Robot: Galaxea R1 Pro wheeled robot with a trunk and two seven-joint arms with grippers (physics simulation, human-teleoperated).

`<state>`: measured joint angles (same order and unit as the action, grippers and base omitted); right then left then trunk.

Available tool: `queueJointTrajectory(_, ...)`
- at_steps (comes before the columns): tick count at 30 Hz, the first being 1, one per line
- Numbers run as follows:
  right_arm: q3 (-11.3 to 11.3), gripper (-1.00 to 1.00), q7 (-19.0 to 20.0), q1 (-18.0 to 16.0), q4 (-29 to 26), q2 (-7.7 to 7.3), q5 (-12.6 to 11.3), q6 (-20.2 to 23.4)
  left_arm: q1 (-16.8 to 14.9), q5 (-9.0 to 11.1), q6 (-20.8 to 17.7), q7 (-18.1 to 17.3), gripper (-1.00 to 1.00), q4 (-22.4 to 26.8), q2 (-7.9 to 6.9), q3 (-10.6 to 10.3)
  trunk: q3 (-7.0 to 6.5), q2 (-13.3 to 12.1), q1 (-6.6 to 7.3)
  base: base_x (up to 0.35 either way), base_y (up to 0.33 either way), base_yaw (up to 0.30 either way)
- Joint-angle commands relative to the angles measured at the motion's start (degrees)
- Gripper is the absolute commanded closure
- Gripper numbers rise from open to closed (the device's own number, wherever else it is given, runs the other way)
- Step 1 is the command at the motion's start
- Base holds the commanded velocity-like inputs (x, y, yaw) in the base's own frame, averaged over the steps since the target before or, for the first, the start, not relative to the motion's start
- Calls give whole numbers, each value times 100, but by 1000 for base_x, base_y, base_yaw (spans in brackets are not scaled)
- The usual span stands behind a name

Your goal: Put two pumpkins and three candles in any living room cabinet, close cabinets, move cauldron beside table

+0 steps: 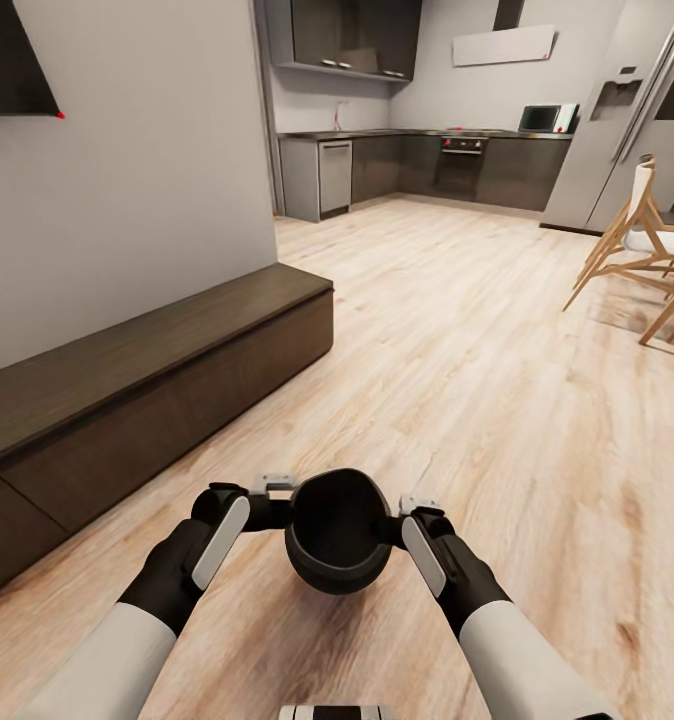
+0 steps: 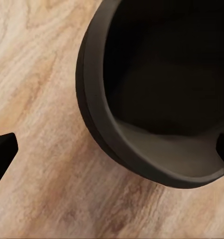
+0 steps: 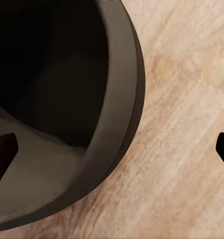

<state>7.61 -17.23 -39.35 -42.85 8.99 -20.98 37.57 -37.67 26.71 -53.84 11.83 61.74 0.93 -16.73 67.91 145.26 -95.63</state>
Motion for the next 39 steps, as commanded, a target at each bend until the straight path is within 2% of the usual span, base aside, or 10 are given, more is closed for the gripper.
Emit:
queueJointTrajectory(1, 19, -100, -54, -3, -6, -3, -64, 7, -3, 54, -5, -17, -100, 5, 1, -6, 5, 2, 1, 0, 0, 0)
queueJointTrajectory(11, 29, -100, -53, -3, -4, 5, -67, -4, -7, 35, 5, -148, -100, -39, 3, -6, 5, 2, 1, 26, 0, 0)
queueJointTrajectory(15, 29, -100, -53, -3, -4, 6, -65, -4, -14, 49, 14, -156, -100, -589, 3, -16, 5, 2, 1, 78, 0, 0)
queueJointTrajectory(20, 30, -100, -53, -3, -4, 6, -65, -4, -24, 66, 17, -162, -100, -808, 3, -22, 5, 2, 1, 19, 0, 0)
queueJointTrajectory(34, 30, -100, -53, -3, -4, 6, -73, -4, -43, 68, 14, -163, -100, -883, 12, -31, 5, 2, 1, 17, 0, 0)
queueJointTrajectory(39, 30, -100, -53, -3, -4, 6, -73, -4, -40, 60, 36, -162, -100, -897, 14, -32, 5, 2, 1, 168, 0, 0)
